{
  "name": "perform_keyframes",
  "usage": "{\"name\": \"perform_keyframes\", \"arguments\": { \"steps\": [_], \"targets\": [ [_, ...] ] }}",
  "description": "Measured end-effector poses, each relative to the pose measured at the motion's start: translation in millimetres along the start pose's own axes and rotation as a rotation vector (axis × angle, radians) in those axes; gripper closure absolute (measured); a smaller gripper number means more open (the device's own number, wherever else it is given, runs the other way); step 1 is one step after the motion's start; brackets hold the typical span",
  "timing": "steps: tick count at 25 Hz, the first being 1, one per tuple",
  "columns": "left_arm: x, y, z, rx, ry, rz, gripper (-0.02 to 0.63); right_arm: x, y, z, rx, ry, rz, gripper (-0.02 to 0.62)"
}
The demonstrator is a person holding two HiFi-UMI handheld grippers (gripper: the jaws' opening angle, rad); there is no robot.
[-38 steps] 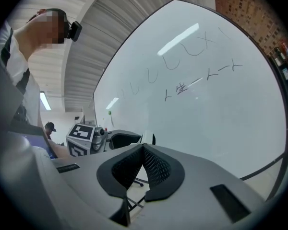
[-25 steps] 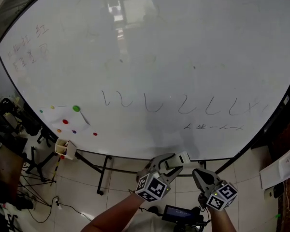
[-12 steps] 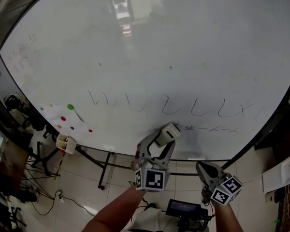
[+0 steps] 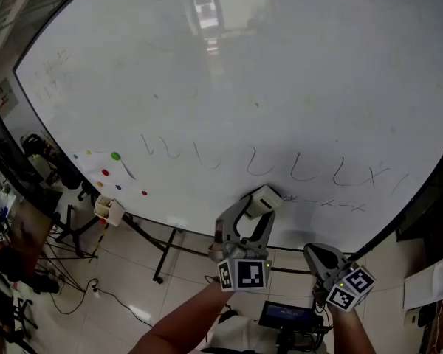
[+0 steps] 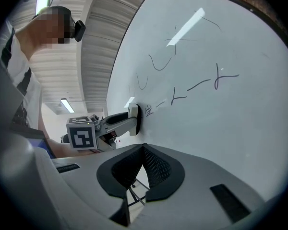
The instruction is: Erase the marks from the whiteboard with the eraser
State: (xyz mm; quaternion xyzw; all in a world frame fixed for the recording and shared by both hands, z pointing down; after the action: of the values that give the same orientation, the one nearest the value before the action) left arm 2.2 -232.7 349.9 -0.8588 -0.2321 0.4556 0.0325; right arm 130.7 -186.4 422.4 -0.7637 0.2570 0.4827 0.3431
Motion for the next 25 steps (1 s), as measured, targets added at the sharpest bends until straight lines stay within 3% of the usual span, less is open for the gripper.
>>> {"name": "perform_keyframes", "arguments": {
  "steps": [3, 9, 16, 22, 25],
  "targets": [
    [-0.5, 1.3, -10.8, 0.009, -0.003, 0.020, 0.336, -1.3, -3.6, -2.6, 0.023, 0.010, 0.011, 0.580],
    [-10.9, 3.6, -54.7, -0.077, -0.071, 0.094, 0.334, 3.7, -9.5, -7.3, 0.055, 0.020, 0.012, 0.580],
    [-16.5, 2.5, -53.5, -0.150, -0.072, 0.091, 0.334, 11.6, -22.5, -13.6, 0.047, 0.017, 0.005, 0.580],
    [-3.9, -2.5, 3.5, -0.030, -0.112, 0.070, 0.336, 18.1, -26.2, -15.3, 0.026, 0.019, -0.034, 0.580],
    [-3.1, -3.6, 10.6, 0.041, -0.111, 0.063, 0.336, 14.4, -27.1, -11.9, 0.031, 0.025, -0.032, 0.580]
  ]
}}
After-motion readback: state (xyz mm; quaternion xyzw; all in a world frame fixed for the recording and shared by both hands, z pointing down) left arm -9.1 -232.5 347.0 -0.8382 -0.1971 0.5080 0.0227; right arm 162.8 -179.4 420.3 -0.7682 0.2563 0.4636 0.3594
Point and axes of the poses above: the fingertips, and each gripper's own axes: y forward along the fingers, z to its left, x out of its top, the point moved 1 cm from there along -y, backward along the fingers, and after that the axes turned 14 degrees about -z, right-handed, at the moved point
